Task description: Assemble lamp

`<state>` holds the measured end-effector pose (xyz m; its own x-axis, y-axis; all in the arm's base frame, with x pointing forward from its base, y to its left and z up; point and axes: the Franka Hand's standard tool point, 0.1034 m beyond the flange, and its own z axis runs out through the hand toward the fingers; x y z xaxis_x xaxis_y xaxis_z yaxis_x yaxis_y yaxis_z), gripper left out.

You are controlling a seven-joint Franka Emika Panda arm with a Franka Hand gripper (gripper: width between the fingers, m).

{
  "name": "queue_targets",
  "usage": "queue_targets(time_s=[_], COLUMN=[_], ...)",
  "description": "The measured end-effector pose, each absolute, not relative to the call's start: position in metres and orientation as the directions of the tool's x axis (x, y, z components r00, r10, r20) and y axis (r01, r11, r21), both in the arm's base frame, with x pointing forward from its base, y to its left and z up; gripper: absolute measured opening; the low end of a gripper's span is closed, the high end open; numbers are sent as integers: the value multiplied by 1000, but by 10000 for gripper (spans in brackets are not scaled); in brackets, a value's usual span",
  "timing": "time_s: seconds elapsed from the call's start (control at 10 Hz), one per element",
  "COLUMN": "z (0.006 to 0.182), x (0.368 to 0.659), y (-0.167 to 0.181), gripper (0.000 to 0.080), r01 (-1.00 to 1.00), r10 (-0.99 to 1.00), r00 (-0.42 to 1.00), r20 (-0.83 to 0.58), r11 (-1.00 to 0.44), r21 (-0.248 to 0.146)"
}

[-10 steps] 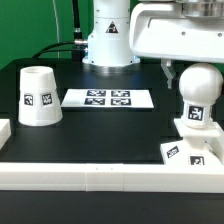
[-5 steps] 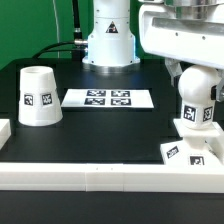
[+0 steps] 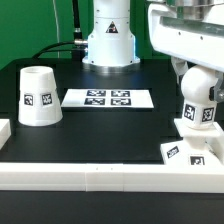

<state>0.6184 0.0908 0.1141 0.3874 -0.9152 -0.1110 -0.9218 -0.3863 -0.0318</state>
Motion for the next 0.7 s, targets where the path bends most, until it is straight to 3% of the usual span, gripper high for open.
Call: queue_targets(time_s=[0.2, 0.5, 0.7], z=[114, 118, 117], x=[618, 619, 619], y=[91, 97, 96], gripper=[687, 699, 699], r01=[-891, -704, -604], r10=[-885, -699, -600], r00=[453, 710, 797], r20=[-107, -80, -74], r11=[-451, -709, -795], r21=[-38, -49, -59])
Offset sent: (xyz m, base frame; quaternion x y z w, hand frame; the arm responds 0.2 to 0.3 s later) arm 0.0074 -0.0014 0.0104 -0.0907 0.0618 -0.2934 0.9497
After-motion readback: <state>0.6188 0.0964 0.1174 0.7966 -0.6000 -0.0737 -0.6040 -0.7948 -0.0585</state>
